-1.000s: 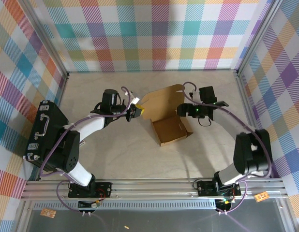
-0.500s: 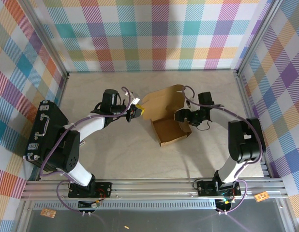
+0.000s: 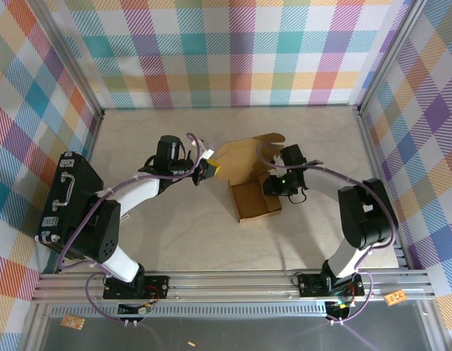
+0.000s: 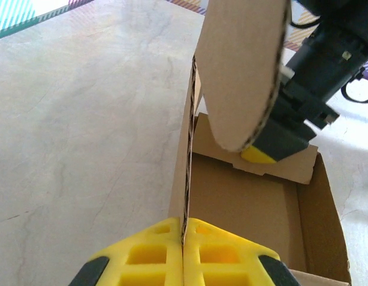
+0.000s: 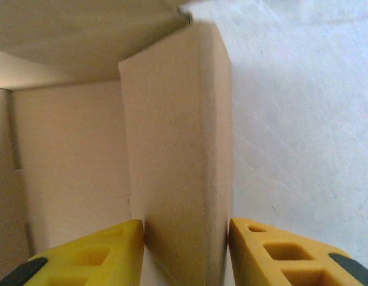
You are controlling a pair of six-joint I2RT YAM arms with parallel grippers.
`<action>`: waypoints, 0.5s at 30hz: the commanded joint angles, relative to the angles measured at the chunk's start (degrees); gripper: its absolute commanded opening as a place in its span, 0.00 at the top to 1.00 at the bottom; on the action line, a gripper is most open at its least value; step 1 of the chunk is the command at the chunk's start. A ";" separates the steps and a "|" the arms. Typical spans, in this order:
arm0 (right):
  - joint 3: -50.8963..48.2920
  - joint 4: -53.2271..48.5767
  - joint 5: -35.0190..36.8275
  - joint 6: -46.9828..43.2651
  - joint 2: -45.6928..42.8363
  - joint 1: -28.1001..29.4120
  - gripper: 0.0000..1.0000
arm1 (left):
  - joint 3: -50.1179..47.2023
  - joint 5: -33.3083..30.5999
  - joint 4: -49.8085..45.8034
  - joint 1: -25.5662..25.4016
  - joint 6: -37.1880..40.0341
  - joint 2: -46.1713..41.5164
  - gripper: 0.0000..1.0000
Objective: Fold the paper box
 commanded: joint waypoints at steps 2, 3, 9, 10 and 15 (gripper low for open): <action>3.09 -5.21 15.21 -1.10 1.24 4.40 0.48 | -1.05 0.07 -0.88 -0.80 0.59 -2.46 0.92; 4.13 -6.33 17.07 -1.28 2.00 5.59 0.47 | -1.05 0.05 -0.84 -0.81 0.35 -2.52 0.92; 4.26 -6.27 22.07 0.11 3.00 7.95 0.90 | -1.41 -1.04 -1.45 -0.79 0.31 -2.92 0.93; 4.62 -6.31 22.30 0.19 3.40 8.22 0.96 | -1.29 -1.39 -1.78 -0.82 0.33 -3.00 0.93; 5.61 -4.47 25.71 0.99 6.30 11.19 1.00 | -1.16 -2.39 -1.80 -0.74 -0.47 -3.69 0.94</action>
